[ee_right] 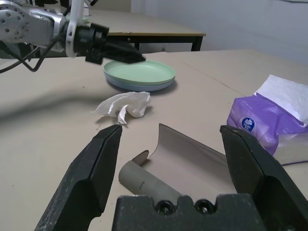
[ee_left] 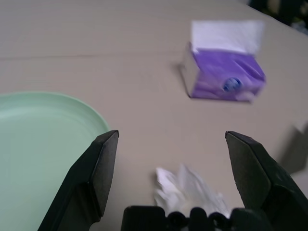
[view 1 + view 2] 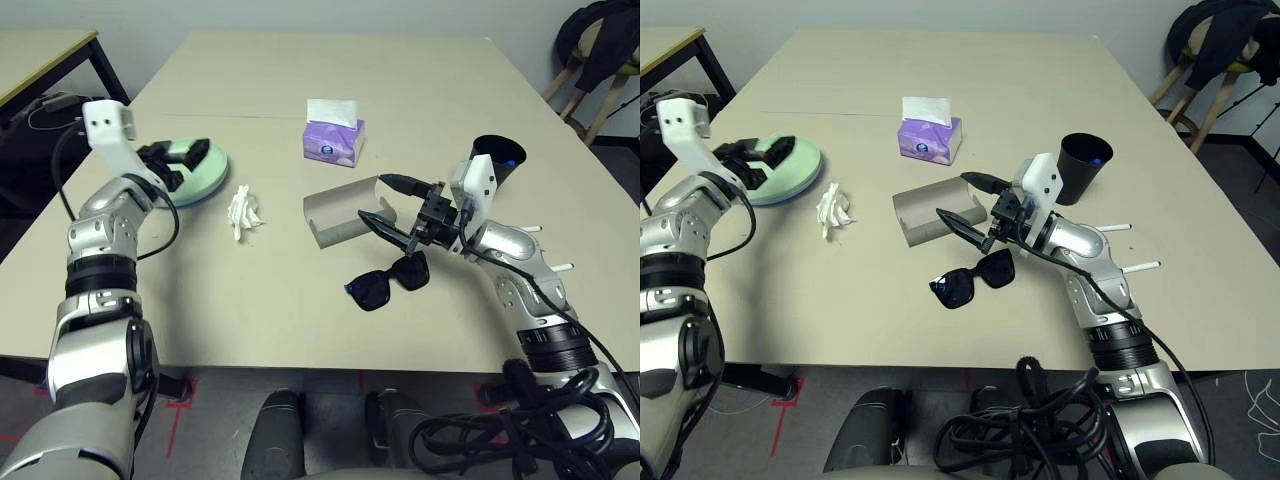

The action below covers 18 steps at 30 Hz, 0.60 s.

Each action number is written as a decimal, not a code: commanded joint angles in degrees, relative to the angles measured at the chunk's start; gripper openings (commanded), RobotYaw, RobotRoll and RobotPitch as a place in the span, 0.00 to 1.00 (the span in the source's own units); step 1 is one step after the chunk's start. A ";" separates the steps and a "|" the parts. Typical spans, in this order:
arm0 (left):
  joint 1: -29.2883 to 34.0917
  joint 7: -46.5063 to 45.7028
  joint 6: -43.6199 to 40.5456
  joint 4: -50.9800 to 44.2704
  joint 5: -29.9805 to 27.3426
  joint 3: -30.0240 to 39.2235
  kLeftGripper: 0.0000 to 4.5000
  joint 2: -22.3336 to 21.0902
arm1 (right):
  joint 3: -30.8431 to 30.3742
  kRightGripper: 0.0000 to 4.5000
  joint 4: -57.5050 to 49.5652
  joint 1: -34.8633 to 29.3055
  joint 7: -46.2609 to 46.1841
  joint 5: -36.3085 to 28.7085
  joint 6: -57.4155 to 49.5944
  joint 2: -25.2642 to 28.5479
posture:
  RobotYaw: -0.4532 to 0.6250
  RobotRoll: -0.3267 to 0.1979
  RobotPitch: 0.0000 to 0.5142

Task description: Organize and tidy the items on the table.

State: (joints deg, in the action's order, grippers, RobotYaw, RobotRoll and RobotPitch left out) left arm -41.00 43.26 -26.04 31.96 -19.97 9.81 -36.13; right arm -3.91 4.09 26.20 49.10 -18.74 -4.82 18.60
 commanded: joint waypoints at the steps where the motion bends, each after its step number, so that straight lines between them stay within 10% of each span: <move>1: 1.12 3.17 -2.17 -2.29 1.79 -3.41 1.00 -0.85 | -0.69 1.00 -1.02 -0.65 -1.13 0.47 -2.61 0.13 | 0.55 0.62 0.17; 15: 3.30 6.77 -1.97 -1.44 6.37 -9.38 1.00 -0.15 | -1.53 1.00 -4.61 -2.47 -3.29 0.19 -6.52 -0.10 | 0.53 0.62 0.16; 18: 3.43 6.80 -2.29 -0.27 7.85 -10.46 0.86 -0.49 | -1.43 1.00 -4.89 -2.28 -3.48 0.13 -6.68 -0.07 | 0.53 0.62 0.16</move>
State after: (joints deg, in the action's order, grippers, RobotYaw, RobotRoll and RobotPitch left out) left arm -38.06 49.44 -27.85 30.44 -13.60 0.60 -36.09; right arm -5.43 0.23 23.76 45.91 -18.77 -11.04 18.27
